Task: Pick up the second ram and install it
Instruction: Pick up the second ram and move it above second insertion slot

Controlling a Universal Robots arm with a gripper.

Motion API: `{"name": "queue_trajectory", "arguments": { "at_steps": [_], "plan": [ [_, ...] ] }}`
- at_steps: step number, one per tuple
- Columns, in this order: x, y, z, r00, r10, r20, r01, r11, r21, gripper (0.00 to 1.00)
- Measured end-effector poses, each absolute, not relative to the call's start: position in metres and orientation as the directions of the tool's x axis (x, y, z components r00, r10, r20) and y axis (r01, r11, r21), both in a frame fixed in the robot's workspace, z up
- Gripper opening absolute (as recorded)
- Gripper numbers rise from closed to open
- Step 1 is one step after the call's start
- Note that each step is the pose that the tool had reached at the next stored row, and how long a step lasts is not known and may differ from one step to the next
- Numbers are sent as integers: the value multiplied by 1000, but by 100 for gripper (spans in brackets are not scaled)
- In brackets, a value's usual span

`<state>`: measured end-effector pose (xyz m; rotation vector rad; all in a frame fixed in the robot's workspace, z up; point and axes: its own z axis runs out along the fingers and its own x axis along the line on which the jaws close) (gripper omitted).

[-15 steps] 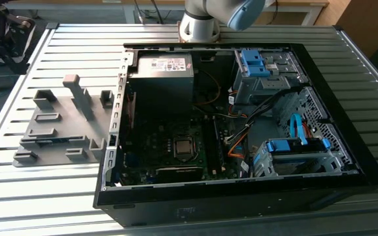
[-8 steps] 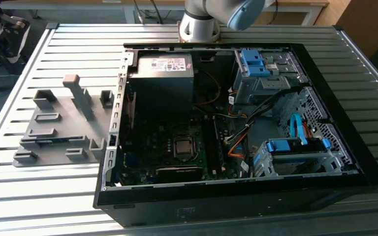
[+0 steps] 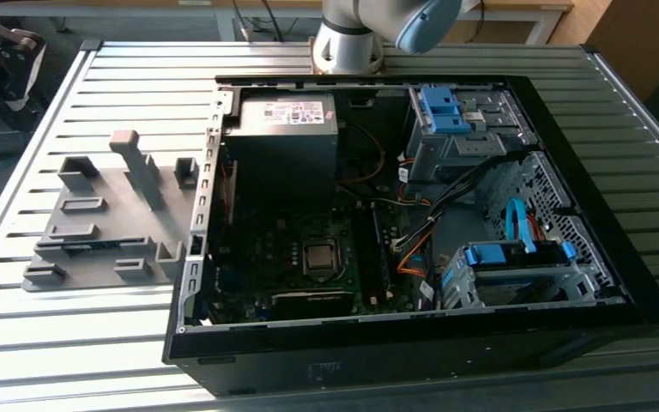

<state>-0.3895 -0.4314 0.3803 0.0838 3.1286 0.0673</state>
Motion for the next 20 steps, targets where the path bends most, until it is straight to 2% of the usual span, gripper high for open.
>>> {"name": "queue_trajectory", "arguments": {
  "at_steps": [20],
  "plan": [
    [-390,-431,380,-1000,-15,-10,-15,999,43,11]
  ]
}}
